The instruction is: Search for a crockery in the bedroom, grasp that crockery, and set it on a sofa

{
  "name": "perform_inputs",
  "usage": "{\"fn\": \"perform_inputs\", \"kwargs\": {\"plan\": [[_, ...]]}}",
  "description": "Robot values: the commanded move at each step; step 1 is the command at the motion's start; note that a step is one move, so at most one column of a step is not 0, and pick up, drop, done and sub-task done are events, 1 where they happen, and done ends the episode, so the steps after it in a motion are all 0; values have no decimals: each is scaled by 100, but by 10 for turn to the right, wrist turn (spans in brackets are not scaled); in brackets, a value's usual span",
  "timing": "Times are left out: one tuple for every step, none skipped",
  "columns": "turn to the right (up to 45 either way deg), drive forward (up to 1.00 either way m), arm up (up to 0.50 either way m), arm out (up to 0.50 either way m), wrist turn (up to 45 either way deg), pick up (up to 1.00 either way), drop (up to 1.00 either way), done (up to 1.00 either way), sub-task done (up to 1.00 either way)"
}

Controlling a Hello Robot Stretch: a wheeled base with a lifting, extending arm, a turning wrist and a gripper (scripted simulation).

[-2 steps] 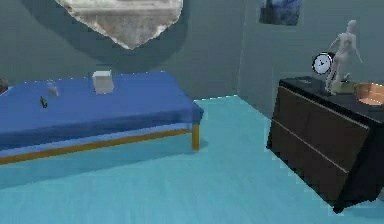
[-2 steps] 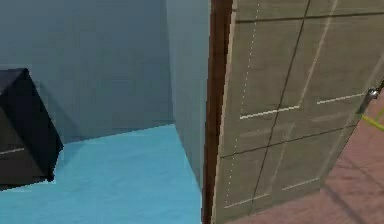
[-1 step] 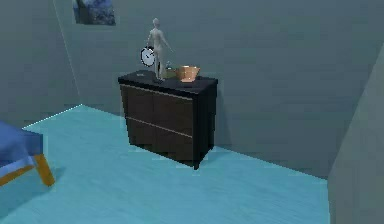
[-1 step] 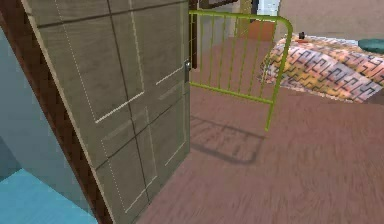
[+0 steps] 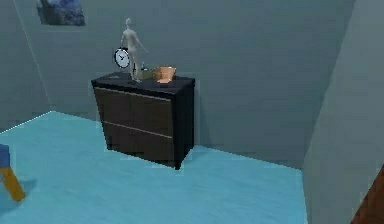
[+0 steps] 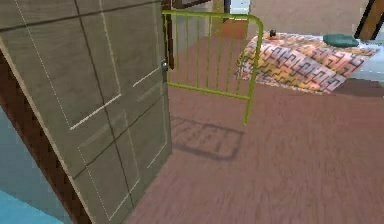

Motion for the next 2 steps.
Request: {"fn": "perform_inputs", "kwargs": {"plan": [[0,100,0,0,0,0,0,0,0],[90,0,0,0,0,0,0,0,0]]}}
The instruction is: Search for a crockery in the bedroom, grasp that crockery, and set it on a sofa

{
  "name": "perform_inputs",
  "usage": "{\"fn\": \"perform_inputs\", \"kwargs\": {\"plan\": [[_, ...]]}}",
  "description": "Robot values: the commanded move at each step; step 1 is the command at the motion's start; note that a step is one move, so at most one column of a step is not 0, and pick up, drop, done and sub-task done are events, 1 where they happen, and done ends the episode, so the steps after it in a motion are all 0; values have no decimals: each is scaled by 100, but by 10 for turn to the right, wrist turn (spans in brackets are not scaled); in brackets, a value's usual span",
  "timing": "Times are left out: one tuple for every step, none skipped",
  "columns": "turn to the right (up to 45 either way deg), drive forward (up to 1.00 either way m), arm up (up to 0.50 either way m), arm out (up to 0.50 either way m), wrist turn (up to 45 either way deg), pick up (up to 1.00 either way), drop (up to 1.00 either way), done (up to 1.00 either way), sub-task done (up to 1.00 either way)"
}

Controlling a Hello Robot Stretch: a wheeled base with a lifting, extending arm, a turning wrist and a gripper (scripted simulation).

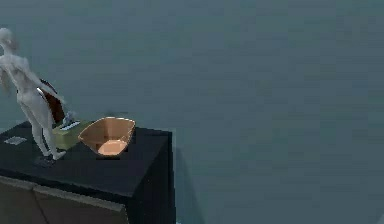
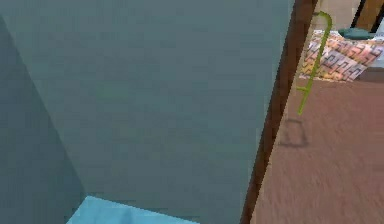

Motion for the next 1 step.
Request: {"fn": "perform_inputs", "kwargs": {"plan": [[0,10,0,0,0,0,0,0,0]]}}
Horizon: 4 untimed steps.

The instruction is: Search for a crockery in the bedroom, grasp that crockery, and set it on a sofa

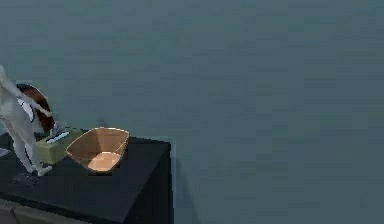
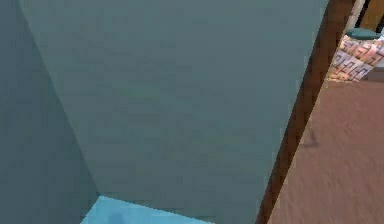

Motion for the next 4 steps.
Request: {"fn": "perform_inputs", "kwargs": {"plan": [[-450,0,0,0,0,0,0,0,0],[-450,0,0,0,0,0,0,0,0],[-210,0,0,0,0,0,0,0,0],[0,0,50,0,0,0,0,0,0]]}}
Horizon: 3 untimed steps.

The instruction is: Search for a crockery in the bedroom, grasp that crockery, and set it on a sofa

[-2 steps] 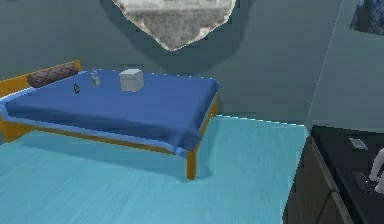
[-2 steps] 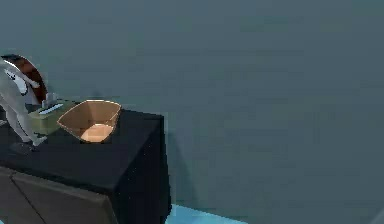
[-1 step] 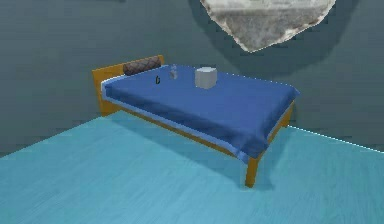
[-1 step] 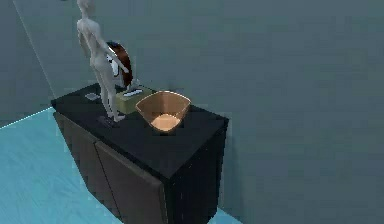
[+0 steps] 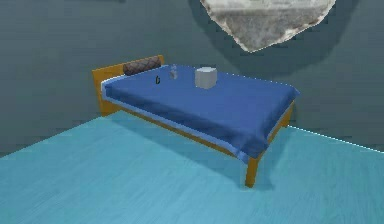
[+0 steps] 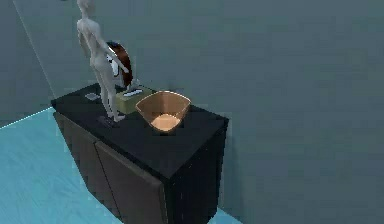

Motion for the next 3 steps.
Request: {"fn": "perform_inputs", "kwargs": {"plan": [[0,0,38,0,0,0,0,0,0],[0,0,0,38,0,0,0,0,0],[0,0,0,0,450,0,0,0,0]]}}
